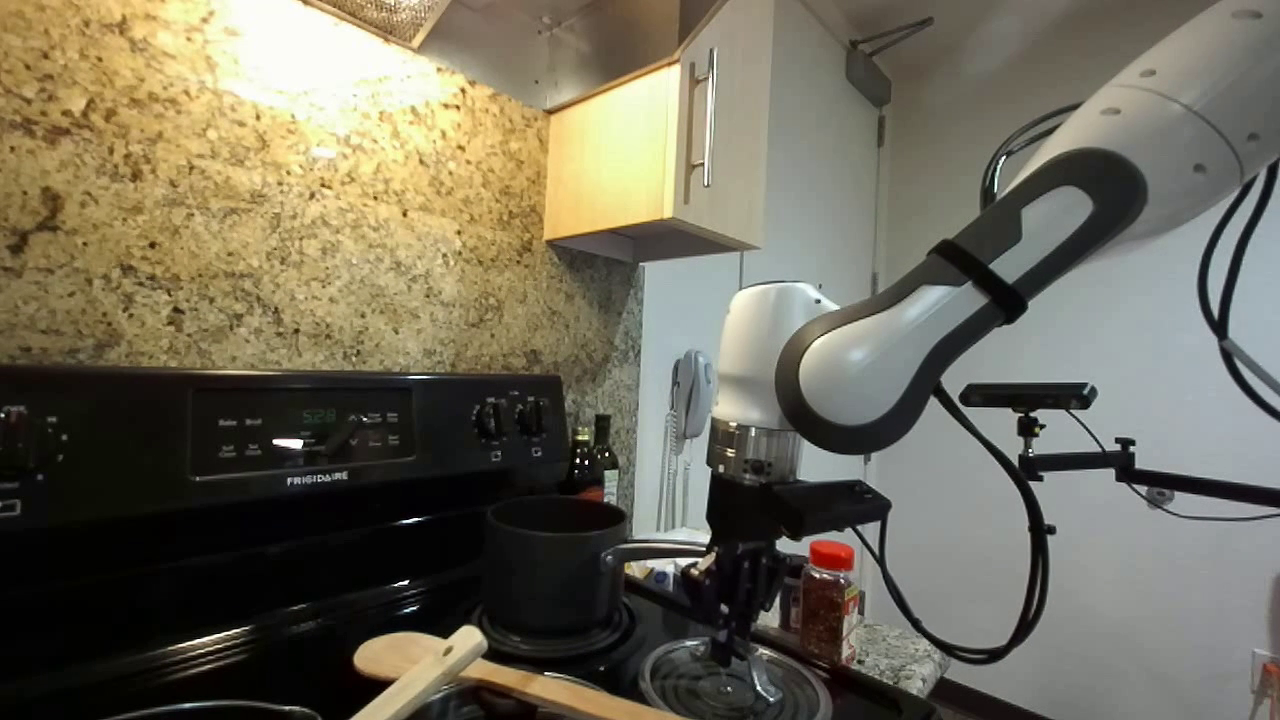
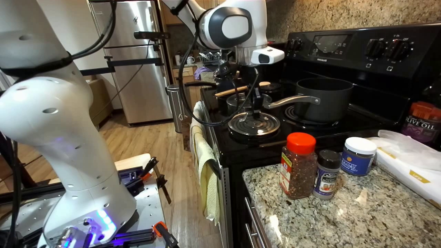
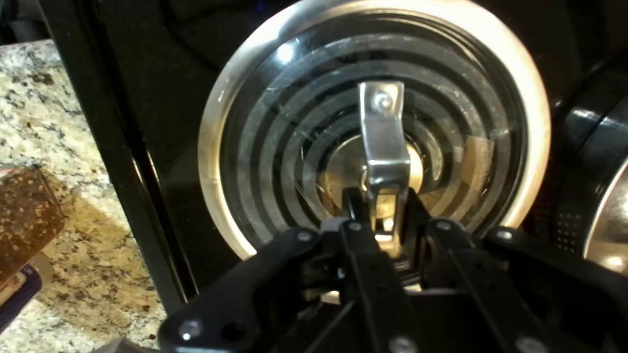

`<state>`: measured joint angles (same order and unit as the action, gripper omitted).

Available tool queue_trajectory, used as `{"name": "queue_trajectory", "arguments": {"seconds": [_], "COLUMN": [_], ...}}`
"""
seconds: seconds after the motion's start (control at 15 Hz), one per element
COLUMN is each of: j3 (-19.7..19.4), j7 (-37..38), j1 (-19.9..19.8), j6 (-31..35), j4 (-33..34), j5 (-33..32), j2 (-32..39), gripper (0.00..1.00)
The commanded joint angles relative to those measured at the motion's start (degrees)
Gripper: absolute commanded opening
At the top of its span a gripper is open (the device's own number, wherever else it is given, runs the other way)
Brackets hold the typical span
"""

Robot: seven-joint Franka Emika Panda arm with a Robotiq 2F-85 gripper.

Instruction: Uncover the pot and put the lid on the stove

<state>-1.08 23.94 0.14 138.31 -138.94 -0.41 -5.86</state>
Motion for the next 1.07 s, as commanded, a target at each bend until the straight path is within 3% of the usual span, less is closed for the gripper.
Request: {"name": "queue_trajectory", "arguments": {"seconds": [0.0,0.47,0.73,1.0], "j3": [1.0,1.8,2.4,3.5], "j7": [0.4,0.6,0.9,1.3], "j1": [-0.7,-0.3,-0.6,-1.3], "j6": [1.5,-0.7,-5.5,-14.6], "j4": [-0.2,-0.3,-1.2,-1.0], "j5": [-0.7,0.0,0.0,-1.2], "j2": [-0.2,-3.4,-9.3,-16.2], "gripper": [0.52,0.97,1.00,1.00]}}
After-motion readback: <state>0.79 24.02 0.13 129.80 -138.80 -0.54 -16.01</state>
